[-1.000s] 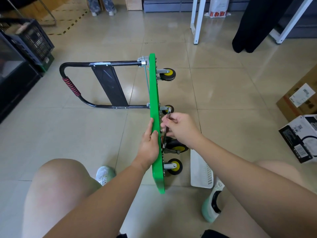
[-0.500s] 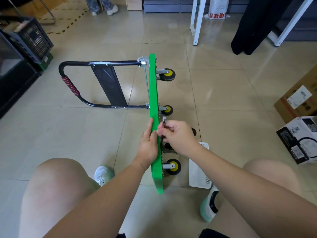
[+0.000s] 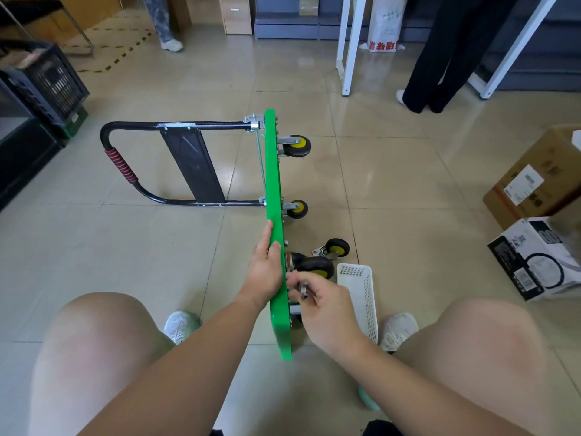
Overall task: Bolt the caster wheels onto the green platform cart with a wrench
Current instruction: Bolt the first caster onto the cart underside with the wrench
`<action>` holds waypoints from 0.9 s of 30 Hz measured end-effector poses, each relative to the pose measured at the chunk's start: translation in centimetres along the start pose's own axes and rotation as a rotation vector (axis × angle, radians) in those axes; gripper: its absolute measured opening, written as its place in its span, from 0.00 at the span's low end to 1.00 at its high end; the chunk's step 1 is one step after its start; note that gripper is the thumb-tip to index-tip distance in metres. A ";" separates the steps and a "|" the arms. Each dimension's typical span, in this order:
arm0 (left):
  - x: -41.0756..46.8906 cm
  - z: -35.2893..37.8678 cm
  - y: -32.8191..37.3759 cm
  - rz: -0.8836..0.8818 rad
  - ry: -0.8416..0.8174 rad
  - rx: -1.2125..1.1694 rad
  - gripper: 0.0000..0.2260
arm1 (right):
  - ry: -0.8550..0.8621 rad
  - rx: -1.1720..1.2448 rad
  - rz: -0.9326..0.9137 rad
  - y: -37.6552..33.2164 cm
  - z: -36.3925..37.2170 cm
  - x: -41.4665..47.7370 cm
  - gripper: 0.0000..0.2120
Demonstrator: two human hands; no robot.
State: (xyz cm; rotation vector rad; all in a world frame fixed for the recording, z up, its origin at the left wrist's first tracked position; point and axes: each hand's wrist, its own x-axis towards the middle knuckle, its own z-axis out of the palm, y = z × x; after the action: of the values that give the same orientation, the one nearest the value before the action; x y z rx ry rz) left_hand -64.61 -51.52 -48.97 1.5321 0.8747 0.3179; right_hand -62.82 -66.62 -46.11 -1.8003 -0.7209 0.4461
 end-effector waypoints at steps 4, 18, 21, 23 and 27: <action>0.3 -0.2 -0.4 0.037 0.026 0.023 0.23 | 0.001 -0.026 -0.122 1.7 0.7 -2.0 0.25; -0.3 0.1 0.1 0.029 0.014 0.031 0.23 | 0.210 0.225 0.102 0.3 -2.2 0.7 0.14; -0.5 0.1 0.4 0.035 0.013 0.041 0.23 | 0.122 0.333 0.172 -0.9 -3.2 3.6 0.12; -0.8 0.1 0.8 0.045 0.010 0.057 0.23 | 0.059 0.363 0.208 -1.6 -3.5 5.3 0.09; -0.7 0.0 0.6 0.031 0.015 0.063 0.23 | -0.033 0.264 0.202 -2.2 -3.7 8.0 0.07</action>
State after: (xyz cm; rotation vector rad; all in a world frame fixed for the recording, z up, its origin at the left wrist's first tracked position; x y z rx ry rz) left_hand -64.89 -51.91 -48.21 1.6045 0.8804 0.3272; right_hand -55.11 -63.46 -42.39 -1.6236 -0.4782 0.6744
